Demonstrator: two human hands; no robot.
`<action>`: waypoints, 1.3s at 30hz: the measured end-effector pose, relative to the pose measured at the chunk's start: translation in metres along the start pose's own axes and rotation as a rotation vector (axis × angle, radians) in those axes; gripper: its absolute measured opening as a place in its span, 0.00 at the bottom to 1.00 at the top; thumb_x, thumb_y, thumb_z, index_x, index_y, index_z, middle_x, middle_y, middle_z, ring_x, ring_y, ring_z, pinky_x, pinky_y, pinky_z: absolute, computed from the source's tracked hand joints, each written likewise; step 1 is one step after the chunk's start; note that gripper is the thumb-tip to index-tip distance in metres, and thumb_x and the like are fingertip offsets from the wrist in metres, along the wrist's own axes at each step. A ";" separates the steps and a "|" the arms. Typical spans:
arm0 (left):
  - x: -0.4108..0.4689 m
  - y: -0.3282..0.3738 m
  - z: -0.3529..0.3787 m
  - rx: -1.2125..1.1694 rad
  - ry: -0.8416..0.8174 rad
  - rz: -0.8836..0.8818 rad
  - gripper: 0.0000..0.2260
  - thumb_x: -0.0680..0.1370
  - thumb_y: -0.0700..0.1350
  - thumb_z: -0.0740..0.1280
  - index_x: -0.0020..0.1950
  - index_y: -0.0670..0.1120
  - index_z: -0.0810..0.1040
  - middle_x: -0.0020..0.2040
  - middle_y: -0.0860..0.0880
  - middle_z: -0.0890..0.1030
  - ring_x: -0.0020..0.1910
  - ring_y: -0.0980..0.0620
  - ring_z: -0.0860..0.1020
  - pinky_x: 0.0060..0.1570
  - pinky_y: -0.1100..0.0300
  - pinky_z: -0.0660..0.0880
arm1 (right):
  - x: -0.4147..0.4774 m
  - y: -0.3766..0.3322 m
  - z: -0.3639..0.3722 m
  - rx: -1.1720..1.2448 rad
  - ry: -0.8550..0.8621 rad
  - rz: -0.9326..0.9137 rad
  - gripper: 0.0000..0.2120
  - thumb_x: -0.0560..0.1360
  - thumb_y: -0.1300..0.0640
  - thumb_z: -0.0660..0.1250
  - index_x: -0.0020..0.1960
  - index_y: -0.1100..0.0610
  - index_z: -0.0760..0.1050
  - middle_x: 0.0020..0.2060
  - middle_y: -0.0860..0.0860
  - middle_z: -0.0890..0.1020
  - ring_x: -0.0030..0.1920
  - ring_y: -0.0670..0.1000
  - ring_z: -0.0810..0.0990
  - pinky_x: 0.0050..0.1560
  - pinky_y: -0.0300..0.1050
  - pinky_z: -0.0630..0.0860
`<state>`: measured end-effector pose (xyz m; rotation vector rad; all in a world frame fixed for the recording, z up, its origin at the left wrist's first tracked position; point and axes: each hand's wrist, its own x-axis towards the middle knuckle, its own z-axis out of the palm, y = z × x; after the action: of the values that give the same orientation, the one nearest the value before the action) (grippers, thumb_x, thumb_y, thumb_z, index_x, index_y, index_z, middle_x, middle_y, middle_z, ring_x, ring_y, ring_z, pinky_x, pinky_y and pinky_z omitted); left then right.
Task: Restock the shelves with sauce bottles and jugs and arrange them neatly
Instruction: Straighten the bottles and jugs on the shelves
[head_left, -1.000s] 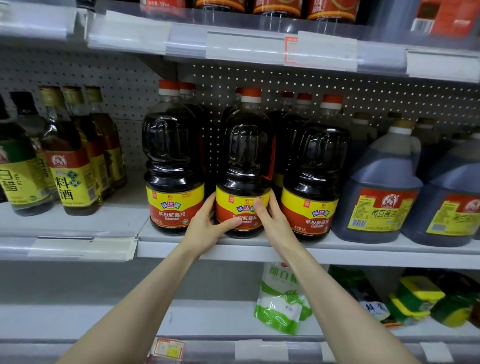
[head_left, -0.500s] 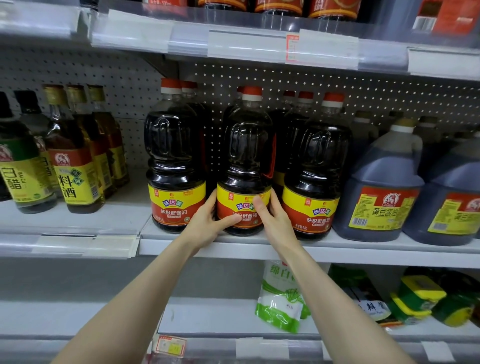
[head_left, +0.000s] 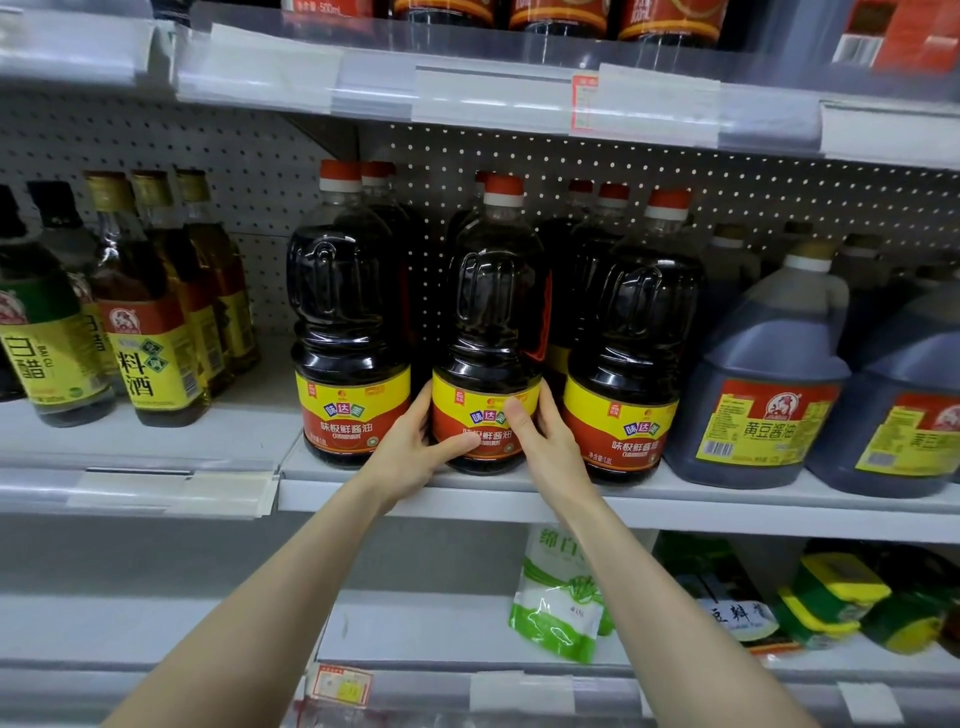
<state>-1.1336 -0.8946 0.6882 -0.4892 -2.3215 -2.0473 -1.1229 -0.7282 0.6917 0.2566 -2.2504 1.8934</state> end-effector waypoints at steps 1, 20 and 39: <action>0.000 0.000 0.000 0.000 0.004 -0.005 0.31 0.75 0.37 0.70 0.72 0.56 0.60 0.59 0.62 0.74 0.52 0.73 0.76 0.47 0.75 0.73 | 0.001 0.000 0.000 0.002 -0.003 0.002 0.34 0.72 0.35 0.61 0.76 0.42 0.59 0.67 0.40 0.73 0.67 0.44 0.71 0.69 0.48 0.69; -0.037 0.052 0.005 0.150 0.243 -0.019 0.27 0.73 0.45 0.73 0.69 0.42 0.70 0.59 0.48 0.77 0.59 0.50 0.77 0.56 0.59 0.74 | -0.037 -0.051 -0.019 -0.003 0.116 0.060 0.28 0.78 0.52 0.67 0.75 0.56 0.64 0.71 0.51 0.71 0.64 0.43 0.71 0.52 0.26 0.70; -0.042 0.088 0.092 0.069 0.121 -0.056 0.26 0.74 0.48 0.73 0.69 0.44 0.70 0.59 0.45 0.78 0.56 0.51 0.78 0.51 0.64 0.73 | -0.081 -0.077 -0.117 -0.063 0.282 0.121 0.24 0.77 0.51 0.67 0.71 0.58 0.69 0.62 0.53 0.77 0.56 0.45 0.75 0.45 0.28 0.72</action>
<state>-1.0542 -0.8067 0.7514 -0.2927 -2.3509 -1.9520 -1.0213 -0.6255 0.7640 -0.1510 -2.1706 1.7810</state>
